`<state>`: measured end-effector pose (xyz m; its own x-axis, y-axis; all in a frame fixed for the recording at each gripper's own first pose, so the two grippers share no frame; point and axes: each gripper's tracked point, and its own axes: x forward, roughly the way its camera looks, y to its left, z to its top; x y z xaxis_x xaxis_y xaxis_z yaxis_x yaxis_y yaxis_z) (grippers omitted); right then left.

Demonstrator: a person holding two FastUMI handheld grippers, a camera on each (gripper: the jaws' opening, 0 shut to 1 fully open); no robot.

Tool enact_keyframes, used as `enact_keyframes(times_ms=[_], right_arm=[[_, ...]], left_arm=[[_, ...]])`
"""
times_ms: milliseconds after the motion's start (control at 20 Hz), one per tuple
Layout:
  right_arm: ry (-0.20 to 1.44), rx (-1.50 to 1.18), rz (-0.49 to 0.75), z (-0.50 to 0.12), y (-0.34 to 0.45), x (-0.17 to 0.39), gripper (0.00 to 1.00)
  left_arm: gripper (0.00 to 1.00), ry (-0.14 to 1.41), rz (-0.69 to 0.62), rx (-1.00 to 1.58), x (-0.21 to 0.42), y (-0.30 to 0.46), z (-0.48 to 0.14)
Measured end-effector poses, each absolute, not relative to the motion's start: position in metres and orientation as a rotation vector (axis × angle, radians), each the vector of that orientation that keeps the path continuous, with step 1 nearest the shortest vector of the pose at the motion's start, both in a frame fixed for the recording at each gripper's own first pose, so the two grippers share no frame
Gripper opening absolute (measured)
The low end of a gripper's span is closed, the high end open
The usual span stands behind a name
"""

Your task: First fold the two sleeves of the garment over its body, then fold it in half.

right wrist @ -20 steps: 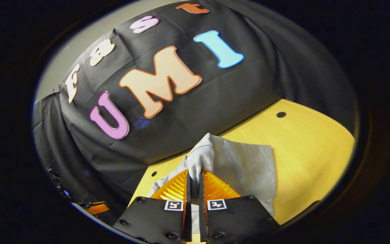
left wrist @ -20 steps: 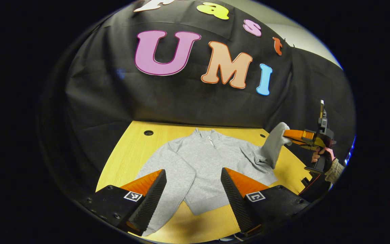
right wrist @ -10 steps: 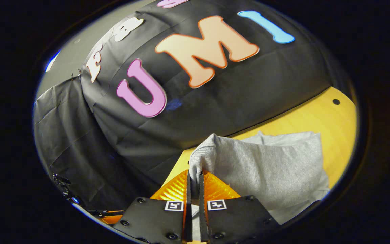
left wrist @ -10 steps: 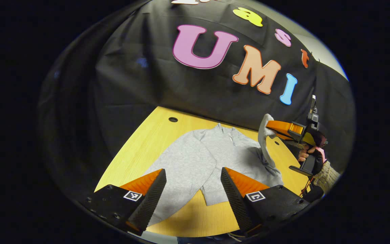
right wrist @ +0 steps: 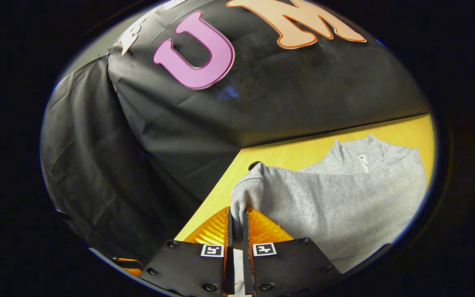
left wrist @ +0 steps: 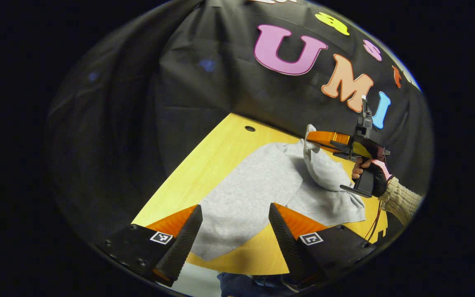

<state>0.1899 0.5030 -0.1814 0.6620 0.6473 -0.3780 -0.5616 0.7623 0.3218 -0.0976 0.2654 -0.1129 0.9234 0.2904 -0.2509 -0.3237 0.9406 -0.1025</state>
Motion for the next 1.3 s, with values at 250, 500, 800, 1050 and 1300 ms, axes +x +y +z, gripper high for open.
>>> enact_keyframes(times_ms=[250,500,800,1050,1300], right_arm=[[0.582,0.098,0.739,-0.199,0.514,0.181,0.14],[0.593,0.11,0.755,-0.214,0.518,0.18,0.82],[0.395,-0.107,0.681,-0.175,0.484,0.182,0.98],[0.325,-0.213,0.656,-0.141,0.44,0.168,0.98],[0.32,-0.222,0.608,-0.114,0.379,0.145,0.98]], left_arm=[[0.95,0.293,0.367,-0.163,-0.107,0.277,-0.14],[0.95,0.352,0.385,-0.152,-0.115,0.287,-0.177],[0.95,0.407,0.396,-0.136,-0.111,0.289,-0.205],[0.95,0.43,0.412,-0.111,-0.107,0.291,-0.215],[0.92,0.436,0.48,-0.069,-0.103,0.301,-0.217]])
